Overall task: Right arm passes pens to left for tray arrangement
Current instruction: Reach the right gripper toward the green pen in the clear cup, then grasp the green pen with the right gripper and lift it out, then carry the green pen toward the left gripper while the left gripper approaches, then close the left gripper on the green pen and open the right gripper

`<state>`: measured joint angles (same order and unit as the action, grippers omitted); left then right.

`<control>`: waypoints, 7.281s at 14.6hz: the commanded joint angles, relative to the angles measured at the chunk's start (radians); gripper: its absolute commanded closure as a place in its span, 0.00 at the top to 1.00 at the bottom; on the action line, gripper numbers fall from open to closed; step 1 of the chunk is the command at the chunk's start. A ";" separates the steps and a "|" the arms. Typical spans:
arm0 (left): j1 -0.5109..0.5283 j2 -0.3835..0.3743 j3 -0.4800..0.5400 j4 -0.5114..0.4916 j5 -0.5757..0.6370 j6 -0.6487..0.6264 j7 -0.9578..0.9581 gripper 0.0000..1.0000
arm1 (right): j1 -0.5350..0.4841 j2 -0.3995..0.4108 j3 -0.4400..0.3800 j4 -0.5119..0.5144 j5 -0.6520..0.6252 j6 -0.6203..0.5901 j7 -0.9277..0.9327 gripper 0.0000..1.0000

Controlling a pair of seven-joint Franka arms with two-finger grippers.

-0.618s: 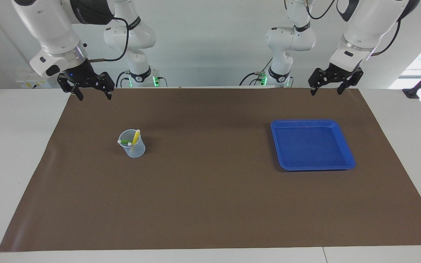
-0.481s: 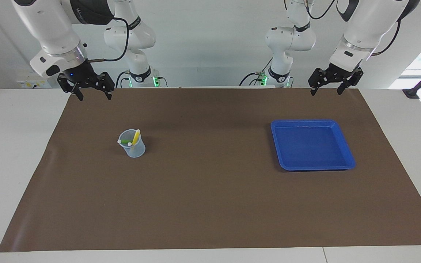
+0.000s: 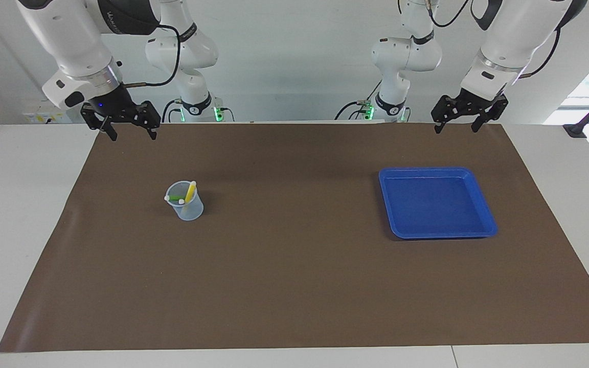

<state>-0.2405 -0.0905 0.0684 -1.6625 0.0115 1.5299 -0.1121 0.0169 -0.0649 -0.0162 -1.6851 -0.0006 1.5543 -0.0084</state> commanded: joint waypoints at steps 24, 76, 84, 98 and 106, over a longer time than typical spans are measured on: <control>0.015 -0.175 0.001 -0.117 -0.013 -0.050 -0.015 1.00 | -0.005 0.063 -0.005 -0.479 0.024 0.679 0.218 0.77; 0.020 -0.213 0.004 -0.281 -0.453 0.228 -0.731 1.00 | 0.002 -0.027 0.269 -0.223 0.459 0.565 1.019 0.00; -0.026 -0.210 -0.042 -0.293 -0.550 0.317 -1.176 1.00 | 0.002 0.051 0.479 -0.113 0.521 0.600 1.501 0.00; -0.028 -0.180 -0.251 -0.321 -0.358 0.412 -1.788 1.00 | 0.002 0.105 0.648 -0.073 0.530 0.589 1.688 0.00; -0.036 -0.190 -0.262 -0.359 -0.346 0.360 -1.830 0.96 | 0.005 0.105 0.653 -0.073 0.538 0.604 1.688 0.00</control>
<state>-0.2595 -0.2646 -0.1963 -2.0049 -0.3578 1.9019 -1.9110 0.0331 0.0285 0.6209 -1.7753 0.5218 2.1573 1.6688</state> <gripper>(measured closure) 0.013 0.824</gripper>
